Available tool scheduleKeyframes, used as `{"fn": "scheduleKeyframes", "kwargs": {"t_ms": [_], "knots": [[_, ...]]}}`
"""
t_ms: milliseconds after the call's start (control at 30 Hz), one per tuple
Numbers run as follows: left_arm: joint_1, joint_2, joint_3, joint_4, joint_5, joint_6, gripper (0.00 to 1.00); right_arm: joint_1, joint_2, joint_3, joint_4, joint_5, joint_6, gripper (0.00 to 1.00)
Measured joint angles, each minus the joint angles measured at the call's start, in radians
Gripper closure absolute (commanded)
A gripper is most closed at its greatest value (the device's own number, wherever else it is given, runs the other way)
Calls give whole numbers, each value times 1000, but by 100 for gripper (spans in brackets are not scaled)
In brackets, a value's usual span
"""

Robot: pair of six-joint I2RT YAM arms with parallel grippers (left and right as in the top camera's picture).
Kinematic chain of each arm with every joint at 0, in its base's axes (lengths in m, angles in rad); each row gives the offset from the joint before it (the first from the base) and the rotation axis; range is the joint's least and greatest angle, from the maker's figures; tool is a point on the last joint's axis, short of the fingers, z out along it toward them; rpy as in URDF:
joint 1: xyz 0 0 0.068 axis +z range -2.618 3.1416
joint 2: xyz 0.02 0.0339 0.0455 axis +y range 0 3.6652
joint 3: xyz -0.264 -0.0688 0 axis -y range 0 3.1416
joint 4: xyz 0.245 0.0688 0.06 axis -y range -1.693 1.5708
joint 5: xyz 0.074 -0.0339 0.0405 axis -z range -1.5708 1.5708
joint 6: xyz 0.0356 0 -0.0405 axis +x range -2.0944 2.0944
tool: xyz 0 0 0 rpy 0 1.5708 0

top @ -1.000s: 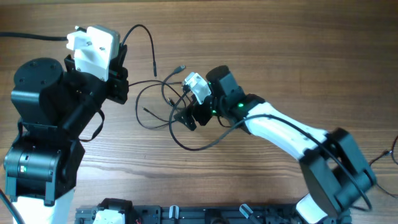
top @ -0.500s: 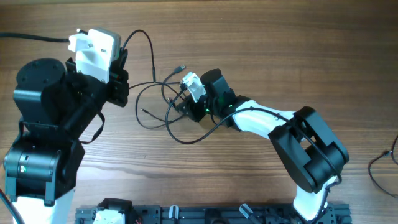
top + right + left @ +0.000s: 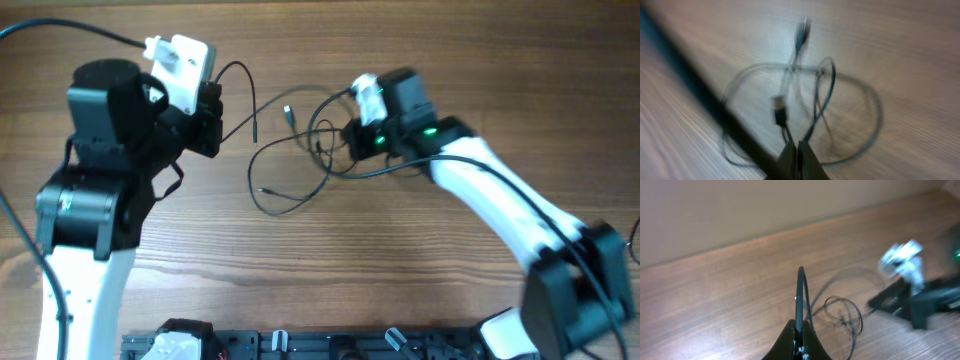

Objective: Untangle cables

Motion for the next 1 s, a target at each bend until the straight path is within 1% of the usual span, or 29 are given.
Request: {"fn": "scheduleKeyframes", "kwargs": {"t_ms": [133,233,400,533,667,800,867,1000], "knots": [[0,72,0,0,37,0,95,-54,-158,83,-97,-16,-40,96],[0,126,0,0,55,0,96,-55,-213,88,-109,-17,-69,96],[0,221,0,0,95,0,95,-55,-239,88,-180,63,-81,96],[0,249,0,5,143,0,93,-55,-239,88,-241,107,-81,96],[-5,259,0,12,207,-1,92,-55,-239,88,-317,226,-46,96],[-58,281,0,27,231,-1,92,-68,-239,88,-382,366,14,96],[-102,294,0,44,238,-1,92,-106,-239,88,-397,415,58,96],[-201,318,0,101,246,-8,91,-185,-239,88,-406,423,94,96]]}}
